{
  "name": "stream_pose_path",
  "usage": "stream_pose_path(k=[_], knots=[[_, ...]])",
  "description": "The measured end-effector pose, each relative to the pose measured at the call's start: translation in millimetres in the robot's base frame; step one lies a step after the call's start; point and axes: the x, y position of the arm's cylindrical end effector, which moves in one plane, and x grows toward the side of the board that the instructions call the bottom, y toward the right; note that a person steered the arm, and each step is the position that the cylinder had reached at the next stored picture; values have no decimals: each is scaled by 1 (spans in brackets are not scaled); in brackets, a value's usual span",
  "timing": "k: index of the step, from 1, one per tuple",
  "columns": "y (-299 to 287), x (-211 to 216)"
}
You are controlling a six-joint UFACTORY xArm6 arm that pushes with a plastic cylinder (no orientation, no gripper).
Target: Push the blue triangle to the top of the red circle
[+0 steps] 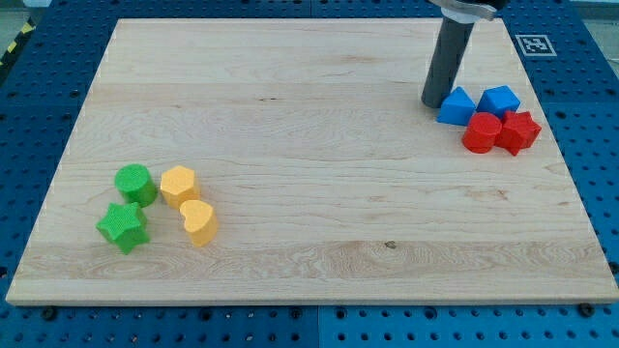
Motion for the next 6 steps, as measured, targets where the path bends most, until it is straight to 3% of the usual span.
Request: stream_pose_path(k=[3,4,6], knots=[[-40,8],[-8,17],[-1,17]])
